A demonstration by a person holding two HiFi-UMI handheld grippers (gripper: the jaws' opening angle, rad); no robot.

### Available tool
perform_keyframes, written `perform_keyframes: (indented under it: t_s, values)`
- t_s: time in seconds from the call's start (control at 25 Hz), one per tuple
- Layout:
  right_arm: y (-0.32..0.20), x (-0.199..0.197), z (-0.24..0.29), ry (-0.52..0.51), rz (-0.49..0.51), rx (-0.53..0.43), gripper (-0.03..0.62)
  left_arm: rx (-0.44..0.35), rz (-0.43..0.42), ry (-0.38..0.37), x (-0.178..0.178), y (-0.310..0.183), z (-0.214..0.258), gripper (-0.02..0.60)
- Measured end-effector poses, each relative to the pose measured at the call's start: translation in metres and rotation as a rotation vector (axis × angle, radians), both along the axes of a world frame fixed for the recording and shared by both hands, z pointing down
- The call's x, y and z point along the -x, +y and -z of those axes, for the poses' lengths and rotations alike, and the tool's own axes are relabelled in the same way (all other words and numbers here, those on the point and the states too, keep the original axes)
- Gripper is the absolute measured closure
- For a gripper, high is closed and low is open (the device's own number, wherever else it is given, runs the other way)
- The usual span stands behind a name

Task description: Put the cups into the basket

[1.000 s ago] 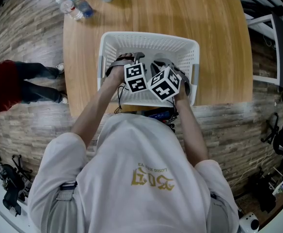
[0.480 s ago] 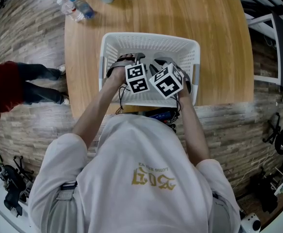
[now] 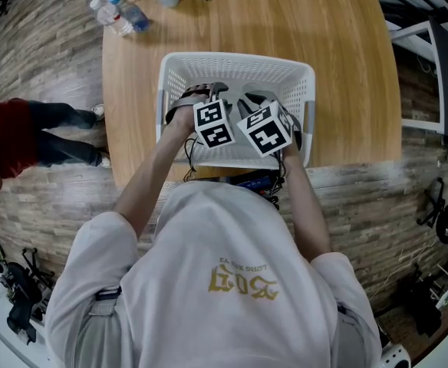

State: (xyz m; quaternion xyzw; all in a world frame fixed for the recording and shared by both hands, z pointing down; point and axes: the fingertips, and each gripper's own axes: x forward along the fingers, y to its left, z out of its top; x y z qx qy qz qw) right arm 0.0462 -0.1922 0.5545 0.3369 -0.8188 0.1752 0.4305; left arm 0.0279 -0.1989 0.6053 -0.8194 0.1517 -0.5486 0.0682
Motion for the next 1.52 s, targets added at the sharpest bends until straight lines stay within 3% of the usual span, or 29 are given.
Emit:
perform_keyframes:
  t_s: [0.32, 0.48, 0.68, 0.88, 1.2, 1.4, 1.52]
  values:
    - [-0.001, -0.004, 0.004, -0.007, -0.027, -0.016, 0.539, -0.086, 0.101, 0.094, 0.002, -0.019, 0.023, 0.552]
    - [-0.003, -0.005, 0.007, -0.023, -0.041, -0.029, 0.539, -0.088, 0.137, 0.138, 0.0, -0.022, 0.031, 0.567]
    - [-0.007, -0.008, 0.013, -0.059, -0.078, -0.041, 0.54, -0.009, 0.244, 0.267, -0.001, -0.023, 0.041, 0.574]
    - [-0.01, -0.014, 0.019, -0.101, -0.132, -0.046, 0.562, 0.024, 0.299, 0.377, 0.001, -0.018, 0.057, 0.574]
    - [-0.023, -0.029, 0.043, -0.147, -0.199, -0.196, 0.577, -0.062, 0.38, 0.567, 0.009, -0.026, 0.095, 0.574]
    - [-0.027, -0.034, 0.059, -0.202, -0.249, -0.268, 0.582, -0.071, 0.405, 0.686, 0.011, -0.03, 0.114, 0.574]
    - [-0.027, -0.034, 0.069, -0.213, -0.257, -0.318, 0.582, -0.101, 0.426, 0.723, 0.015, -0.031, 0.124, 0.574]
